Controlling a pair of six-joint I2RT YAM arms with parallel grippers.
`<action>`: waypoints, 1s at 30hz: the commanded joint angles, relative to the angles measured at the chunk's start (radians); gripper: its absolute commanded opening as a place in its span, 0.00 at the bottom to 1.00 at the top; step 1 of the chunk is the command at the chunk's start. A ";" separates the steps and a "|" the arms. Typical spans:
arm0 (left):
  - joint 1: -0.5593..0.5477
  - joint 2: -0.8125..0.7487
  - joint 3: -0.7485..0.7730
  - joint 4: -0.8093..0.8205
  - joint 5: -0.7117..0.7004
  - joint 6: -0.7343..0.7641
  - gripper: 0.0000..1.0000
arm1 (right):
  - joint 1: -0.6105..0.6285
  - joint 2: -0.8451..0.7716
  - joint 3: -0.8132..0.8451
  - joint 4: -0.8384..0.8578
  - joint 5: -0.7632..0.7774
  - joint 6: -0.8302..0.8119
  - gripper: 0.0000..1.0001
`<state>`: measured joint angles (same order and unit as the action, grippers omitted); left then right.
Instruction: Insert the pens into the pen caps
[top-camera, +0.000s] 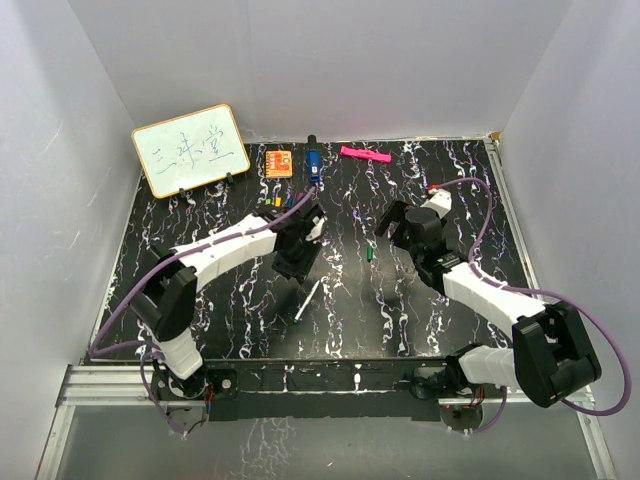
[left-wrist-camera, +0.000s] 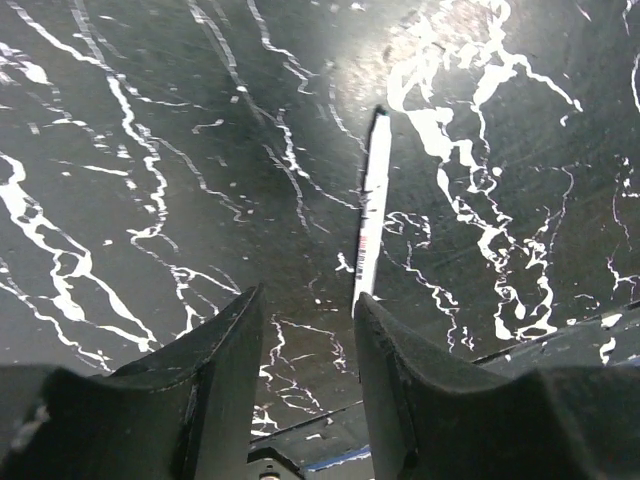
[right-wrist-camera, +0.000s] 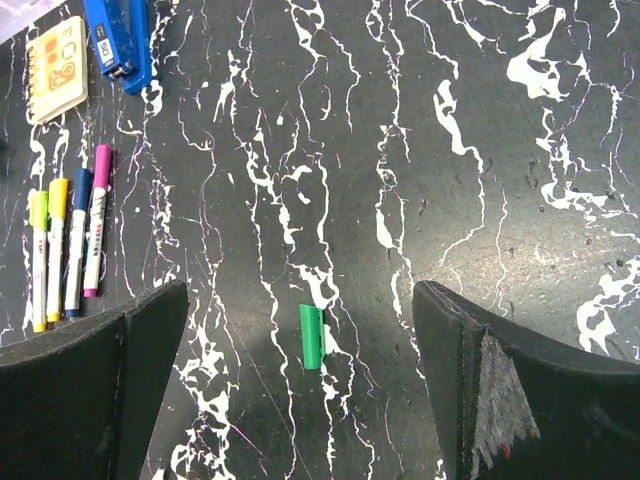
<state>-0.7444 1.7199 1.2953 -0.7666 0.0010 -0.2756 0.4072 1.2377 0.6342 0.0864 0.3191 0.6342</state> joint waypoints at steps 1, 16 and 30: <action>-0.053 0.040 0.042 -0.088 0.014 -0.003 0.39 | -0.002 0.017 0.043 0.047 0.026 0.003 0.94; -0.099 0.133 0.047 -0.046 0.024 -0.029 0.43 | -0.003 0.019 0.038 0.046 0.055 0.004 0.97; -0.113 0.227 0.063 -0.028 0.042 -0.023 0.44 | -0.004 0.024 0.042 0.046 0.052 0.007 0.98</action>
<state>-0.8532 1.9324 1.3205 -0.7742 0.0277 -0.2989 0.4072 1.2671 0.6342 0.0856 0.3458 0.6346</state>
